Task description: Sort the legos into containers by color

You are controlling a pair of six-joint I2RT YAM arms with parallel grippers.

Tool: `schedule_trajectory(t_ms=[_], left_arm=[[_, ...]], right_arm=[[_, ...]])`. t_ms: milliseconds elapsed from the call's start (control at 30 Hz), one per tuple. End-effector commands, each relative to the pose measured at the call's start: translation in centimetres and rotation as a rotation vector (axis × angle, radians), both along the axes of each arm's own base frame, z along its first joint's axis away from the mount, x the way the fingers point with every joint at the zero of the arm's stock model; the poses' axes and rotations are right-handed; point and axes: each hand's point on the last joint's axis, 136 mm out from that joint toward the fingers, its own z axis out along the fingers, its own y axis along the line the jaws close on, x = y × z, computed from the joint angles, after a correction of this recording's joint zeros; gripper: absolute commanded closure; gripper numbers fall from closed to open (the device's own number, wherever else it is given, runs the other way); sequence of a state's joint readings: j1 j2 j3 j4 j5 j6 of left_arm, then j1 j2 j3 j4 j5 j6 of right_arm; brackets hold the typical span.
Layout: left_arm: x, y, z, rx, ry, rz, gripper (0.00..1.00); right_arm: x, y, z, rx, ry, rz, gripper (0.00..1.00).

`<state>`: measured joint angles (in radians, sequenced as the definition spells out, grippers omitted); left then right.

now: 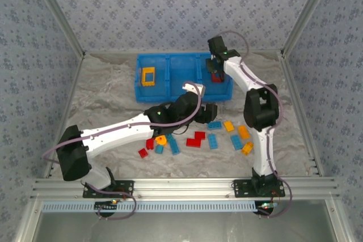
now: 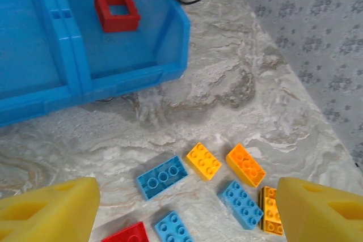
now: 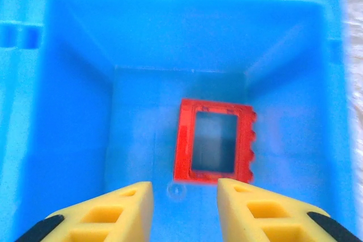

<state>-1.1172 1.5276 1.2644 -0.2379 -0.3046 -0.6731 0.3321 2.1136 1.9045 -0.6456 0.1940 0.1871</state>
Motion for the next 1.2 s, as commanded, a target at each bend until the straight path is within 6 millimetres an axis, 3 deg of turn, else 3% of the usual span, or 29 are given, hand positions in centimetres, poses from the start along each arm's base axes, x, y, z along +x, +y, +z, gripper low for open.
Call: schedule_trajectory(t_ms=[0, 167, 300, 400, 533, 667, 867, 1167], left_arm=[[-0.4, 2.9, -0.1, 0.053, 0.046, 0.102, 0.19], [-3.3, 8.2, -7.4, 0.248, 0.331, 0.271, 0.18], [-6.3, 10.6, -12.2, 0.293, 0.526, 0.359, 0.18], [-7.1, 11.6, -13.5, 0.291, 0.576, 0.406, 0.17], [-7.7, 12.7, -14.7, 0.316, 0.63, 0.462, 0.14], [-8.5, 11.9, -17.0, 0.27, 0.715, 0.447, 0.13], [-8.9, 11.1, -19.3, 0.252, 0.797, 0.435, 0.19], [-8.8, 11.1, -20.8, 0.274, 0.811, 0.45, 0.39]], right_arm=[[-3.1, -0.1, 5.5, 0.059, -0.092, -0.028, 0.61], [-11.9, 0.9, 7.3, 0.117, -0.102, -0.011, 0.5], [-19.9, 2.7, 6.2, 0.117, -0.086, 0.046, 0.47], [-24.9, 4.3, 5.2, 0.135, -0.088, 0.115, 0.42], [-29.8, 5.6, 4.9, 0.172, -0.134, 0.211, 0.34], [-33.9, 6.8, 5.5, 0.246, -0.247, 0.335, 0.31], [-36.8, 6.0, 5.9, 0.306, -0.294, 0.366, 0.31], [-36.9, 6.4, 6.2, 0.275, -0.307, 0.37, 0.31]])
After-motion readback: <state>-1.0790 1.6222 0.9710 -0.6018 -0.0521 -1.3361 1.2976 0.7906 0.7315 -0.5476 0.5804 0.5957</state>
